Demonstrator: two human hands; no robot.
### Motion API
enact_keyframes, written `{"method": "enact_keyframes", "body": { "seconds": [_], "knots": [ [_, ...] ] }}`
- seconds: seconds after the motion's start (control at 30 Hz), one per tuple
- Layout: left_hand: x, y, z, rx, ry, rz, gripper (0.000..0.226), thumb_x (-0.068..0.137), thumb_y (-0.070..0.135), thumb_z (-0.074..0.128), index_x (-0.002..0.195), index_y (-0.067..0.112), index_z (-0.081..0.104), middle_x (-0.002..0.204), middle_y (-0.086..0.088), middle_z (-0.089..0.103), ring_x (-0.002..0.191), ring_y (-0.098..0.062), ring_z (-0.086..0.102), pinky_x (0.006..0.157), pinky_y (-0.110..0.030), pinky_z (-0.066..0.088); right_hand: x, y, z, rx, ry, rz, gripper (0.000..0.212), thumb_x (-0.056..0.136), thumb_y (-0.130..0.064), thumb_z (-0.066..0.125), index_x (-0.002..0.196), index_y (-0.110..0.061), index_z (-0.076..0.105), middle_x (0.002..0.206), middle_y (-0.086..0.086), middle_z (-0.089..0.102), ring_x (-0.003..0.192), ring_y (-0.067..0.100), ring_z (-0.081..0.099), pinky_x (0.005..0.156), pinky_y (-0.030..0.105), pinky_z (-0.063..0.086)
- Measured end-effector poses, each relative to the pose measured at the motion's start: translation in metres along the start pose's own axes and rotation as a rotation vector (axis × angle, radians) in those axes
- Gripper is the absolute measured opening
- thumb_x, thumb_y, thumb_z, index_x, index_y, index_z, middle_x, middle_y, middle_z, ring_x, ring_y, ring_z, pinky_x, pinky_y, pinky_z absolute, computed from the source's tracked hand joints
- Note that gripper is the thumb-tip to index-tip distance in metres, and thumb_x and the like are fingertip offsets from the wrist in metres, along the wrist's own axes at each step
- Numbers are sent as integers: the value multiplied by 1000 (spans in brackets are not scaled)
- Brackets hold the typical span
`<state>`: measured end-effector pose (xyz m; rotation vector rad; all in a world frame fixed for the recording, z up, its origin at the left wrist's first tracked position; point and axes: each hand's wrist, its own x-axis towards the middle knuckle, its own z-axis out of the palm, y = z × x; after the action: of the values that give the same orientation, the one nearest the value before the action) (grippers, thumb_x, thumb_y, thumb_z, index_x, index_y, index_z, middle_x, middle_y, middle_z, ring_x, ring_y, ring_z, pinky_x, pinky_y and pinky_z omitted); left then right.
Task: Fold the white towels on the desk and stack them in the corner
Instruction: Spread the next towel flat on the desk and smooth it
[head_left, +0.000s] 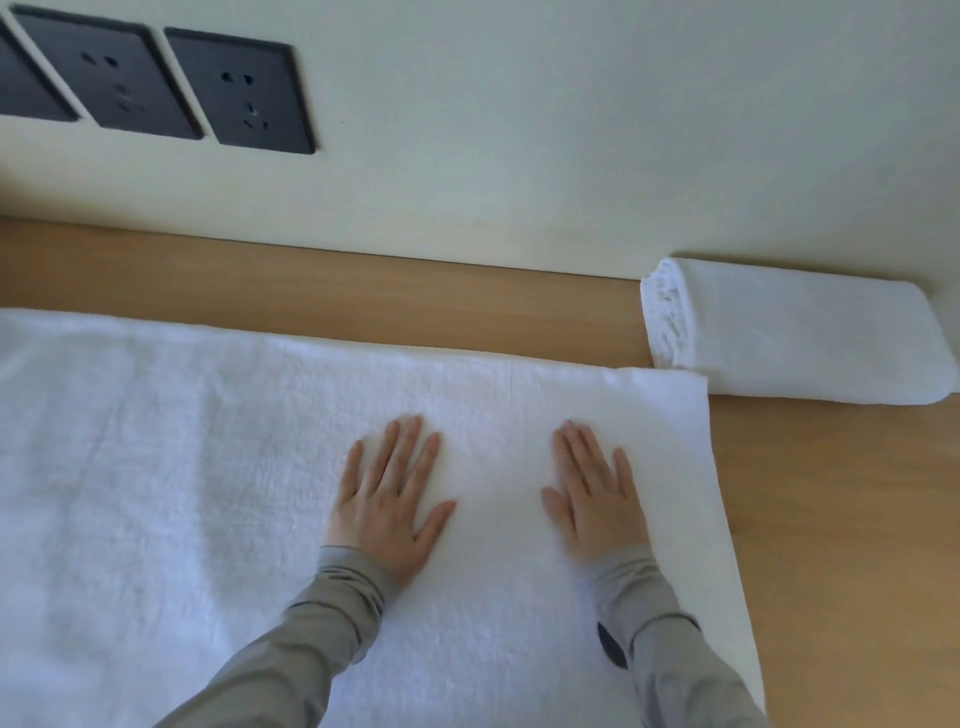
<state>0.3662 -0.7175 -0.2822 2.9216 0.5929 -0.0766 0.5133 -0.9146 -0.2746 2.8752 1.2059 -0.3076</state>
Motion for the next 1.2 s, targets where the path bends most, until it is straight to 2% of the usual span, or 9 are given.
{"method": "enact_keyframes", "body": {
  "seconds": [0.13, 0.4, 0.5, 0.7, 0.8, 0.87, 1.0, 1.1, 1.2],
  "knots": [
    [-1, 0, -1, -8, 2, 3, 68, 93, 56, 12, 147, 18, 26, 155, -5, 20, 143, -24, 19, 112, -48, 18, -7, 70, -13, -15, -63, 337, 66, 90, -49, -2, 147, -17, -7, 157, -2, -10, 142, 7, -12, 119, 39, -3],
    [-1, -2, -1, -26, -8, 3, 68, 93, 56, 11, 146, 17, 28, 155, -5, 21, 142, -24, 20, 113, -47, 17, -17, -12, -12, 0, 6, -92, 61, 95, -42, 21, 145, -8, 16, 154, 4, 10, 142, 27, 9, 117, 38, -6],
    [-1, -3, 1, -34, -13, 16, 68, 93, 56, 12, 147, 17, 27, 155, -4, 20, 142, -24, 20, 113, -48, 18, -33, 3, 7, -10, -58, 56, 59, 99, -41, 21, 144, -21, -12, 152, -8, -20, 143, 15, -14, 116, 35, -16],
    [-1, -4, 1, -25, -11, 25, 69, 93, 56, 10, 146, 16, 27, 155, -5, 21, 142, -24, 20, 113, -48, 18, -49, 45, 0, 26, -75, 156, 60, 100, -39, 20, 141, -24, -20, 150, -12, -24, 139, 6, -23, 116, 31, -13],
    [-1, -2, 0, -28, -7, 19, 69, 93, 56, 10, 147, 16, 27, 155, -5, 21, 143, -23, 19, 114, -48, 18, -42, 47, -17, 163, 44, 114, 57, 97, -29, 43, 146, -10, 22, 154, 4, 18, 143, 22, 17, 115, 40, 18],
    [0, -2, 0, -27, -1, 16, 68, 93, 56, 10, 146, 16, 28, 155, -5, 22, 142, -22, 19, 113, -48, 18, -31, 59, -26, 338, 277, 236, 40, 87, -16, 62, 123, 2, 55, 125, 17, 56, 116, 36, 52, 96, 42, 41],
    [1, -1, -1, -8, 18, 6, 67, 94, 55, 11, 145, 15, 30, 154, -5, 25, 141, -22, 22, 112, -49, 20, 10, 99, -46, 863, 343, 616, 37, 83, -12, 68, 113, 2, 54, 110, 18, 56, 102, 31, 54, 91, 45, 46],
    [-1, 6, -2, 12, 36, -47, 69, 94, 55, 8, 144, 14, 33, 152, -7, 28, 139, -25, 28, 112, -47, 21, 37, 124, -53, 1095, 197, 617, 42, 81, -15, 70, 116, 1, 52, 113, 15, 60, 104, 30, 58, 92, 44, 48],
    [-12, 30, -4, -15, 78, -250, 76, 92, 57, 0, 143, 12, 34, 151, -8, 30, 137, -29, 33, 111, -48, 25, 52, 141, -58, 1153, 12, 574, 36, 81, -24, 72, 109, -7, 56, 100, 2, 64, 87, 15, 61, 73, 26, 48]
  ]
}}
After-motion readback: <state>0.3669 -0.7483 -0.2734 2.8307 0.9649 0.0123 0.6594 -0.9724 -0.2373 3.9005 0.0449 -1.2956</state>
